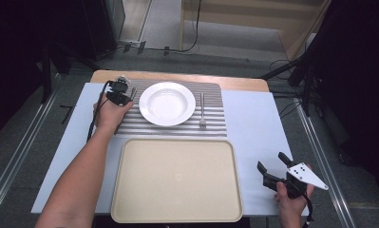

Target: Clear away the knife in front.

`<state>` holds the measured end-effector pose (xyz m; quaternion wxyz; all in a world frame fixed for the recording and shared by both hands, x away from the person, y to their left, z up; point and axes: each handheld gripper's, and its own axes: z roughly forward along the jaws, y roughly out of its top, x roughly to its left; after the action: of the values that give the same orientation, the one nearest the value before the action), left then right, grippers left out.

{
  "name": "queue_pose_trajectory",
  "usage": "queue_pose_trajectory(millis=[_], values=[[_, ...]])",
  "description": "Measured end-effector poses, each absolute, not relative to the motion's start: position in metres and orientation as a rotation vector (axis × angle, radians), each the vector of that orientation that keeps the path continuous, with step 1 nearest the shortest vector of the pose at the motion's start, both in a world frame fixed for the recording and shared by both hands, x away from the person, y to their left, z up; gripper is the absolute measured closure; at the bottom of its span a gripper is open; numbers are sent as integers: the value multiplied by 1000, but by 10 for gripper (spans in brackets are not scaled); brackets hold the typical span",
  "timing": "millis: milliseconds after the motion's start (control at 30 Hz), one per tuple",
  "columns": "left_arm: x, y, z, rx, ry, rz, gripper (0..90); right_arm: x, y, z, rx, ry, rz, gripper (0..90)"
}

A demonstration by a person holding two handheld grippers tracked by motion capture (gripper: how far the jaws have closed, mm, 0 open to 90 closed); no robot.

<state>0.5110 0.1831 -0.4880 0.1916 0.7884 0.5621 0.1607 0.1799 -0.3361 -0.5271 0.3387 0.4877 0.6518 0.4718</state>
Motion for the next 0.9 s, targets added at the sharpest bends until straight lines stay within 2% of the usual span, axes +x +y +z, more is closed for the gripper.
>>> queue_pose_trajectory(millis=[100,567,900], values=[[511,182,-488,2223,1567,466,786,180,-336,-527,1272,1704,1227,132],[508,206,-487,2034,1618,313,791,181,-336,-527,1270,1702,1227,134],[502,211,-481,2046,1588,309,790,181,-335,-527,1275,1700,1218,135]])
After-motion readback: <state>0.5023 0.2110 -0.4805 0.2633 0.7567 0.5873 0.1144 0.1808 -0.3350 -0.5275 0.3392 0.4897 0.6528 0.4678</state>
